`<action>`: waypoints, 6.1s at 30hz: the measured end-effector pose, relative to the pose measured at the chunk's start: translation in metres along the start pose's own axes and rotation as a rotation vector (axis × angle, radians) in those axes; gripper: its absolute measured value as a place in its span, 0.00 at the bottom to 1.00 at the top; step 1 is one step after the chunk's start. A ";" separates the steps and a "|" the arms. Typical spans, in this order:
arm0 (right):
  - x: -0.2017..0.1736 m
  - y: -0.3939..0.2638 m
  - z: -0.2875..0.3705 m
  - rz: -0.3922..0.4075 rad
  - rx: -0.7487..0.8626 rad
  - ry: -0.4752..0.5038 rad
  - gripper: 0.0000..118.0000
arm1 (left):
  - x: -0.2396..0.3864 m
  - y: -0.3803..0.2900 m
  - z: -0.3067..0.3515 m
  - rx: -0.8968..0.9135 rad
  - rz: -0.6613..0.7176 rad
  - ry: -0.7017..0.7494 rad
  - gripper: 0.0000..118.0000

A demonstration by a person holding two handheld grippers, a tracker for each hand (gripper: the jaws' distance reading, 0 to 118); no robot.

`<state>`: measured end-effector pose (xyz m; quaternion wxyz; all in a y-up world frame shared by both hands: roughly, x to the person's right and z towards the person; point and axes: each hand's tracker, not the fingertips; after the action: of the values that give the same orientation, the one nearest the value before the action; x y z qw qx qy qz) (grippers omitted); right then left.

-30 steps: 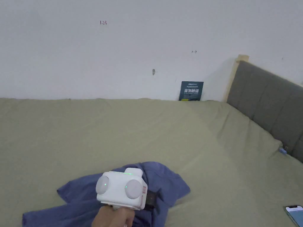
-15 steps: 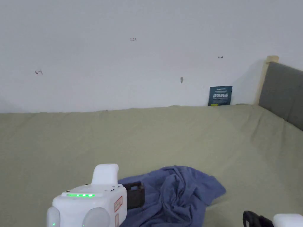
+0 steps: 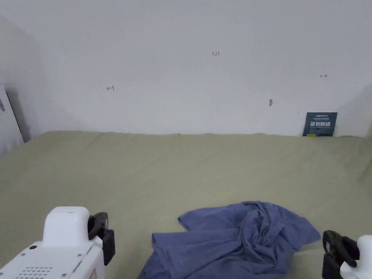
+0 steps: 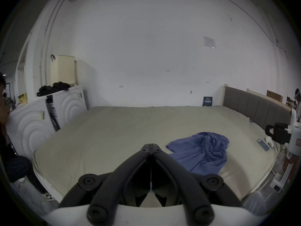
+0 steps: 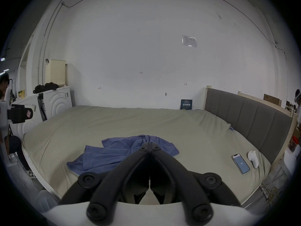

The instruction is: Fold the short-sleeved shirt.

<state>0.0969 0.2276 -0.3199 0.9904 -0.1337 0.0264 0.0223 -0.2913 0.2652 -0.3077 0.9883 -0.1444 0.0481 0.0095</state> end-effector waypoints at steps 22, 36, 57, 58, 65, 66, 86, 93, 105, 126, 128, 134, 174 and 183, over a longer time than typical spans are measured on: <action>0.011 -0.019 -0.043 -0.054 -0.115 0.000 0.00 | 0.005 -0.050 -0.179 -0.389 0.065 -0.135 0.00; 0.023 -0.043 -0.089 -0.006 -0.241 0.018 0.00 | 0.046 -0.122 -0.344 -0.742 -0.019 -0.058 0.94; 0.059 -0.053 -0.093 -0.053 -0.298 -0.010 0.00 | 0.038 -0.097 -0.298 -0.613 0.054 -0.127 0.00; 0.060 -0.053 -0.094 -0.056 -0.298 -0.012 0.00 | 0.038 -0.097 -0.296 -0.611 0.051 -0.131 0.00; 0.069 -0.057 -0.102 -0.054 -0.307 -0.029 0.00 | 0.039 -0.096 -0.301 -0.622 0.041 -0.127 0.00; 0.071 -0.058 -0.105 -0.051 -0.311 -0.031 0.00 | 0.039 -0.096 -0.300 -0.623 0.043 -0.127 0.00; 0.130 -0.072 -0.403 -0.002 -0.731 -0.013 1.00 | 0.038 -0.082 -0.322 -0.601 -0.014 -0.132 0.00; 0.112 -0.065 -0.383 0.073 -0.702 0.045 0.04 | 0.037 -0.097 -0.338 -0.641 -0.020 -0.125 0.00; 0.158 0.061 -0.226 0.018 -0.434 -0.004 0.04 | -0.021 -0.022 -0.267 -0.511 -0.001 0.004 0.00; 0.179 0.247 -0.025 0.026 -0.037 -0.036 0.04 | -0.068 0.236 -0.064 -0.050 -0.018 0.108 0.00; 0.179 0.254 -0.023 0.023 -0.027 -0.037 0.04 | -0.068 0.242 -0.058 -0.035 -0.012 0.113 0.00; 0.173 0.260 -0.027 0.007 0.006 -0.049 0.04 | -0.073 0.245 -0.059 -0.034 0.004 0.132 0.00; 0.126 0.307 -0.331 0.032 -0.088 -0.152 0.04 | -0.059 0.266 -0.342 -0.104 0.063 0.283 0.00; 0.125 0.169 -0.342 0.031 -0.251 -0.113 0.04 | -0.065 0.134 -0.342 -0.287 -0.017 0.219 0.00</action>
<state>0.1968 0.3043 -0.7012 0.9654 -0.2545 -0.0302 0.0480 -0.3916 0.2957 -0.6659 0.9465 -0.2844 0.1525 -0.0077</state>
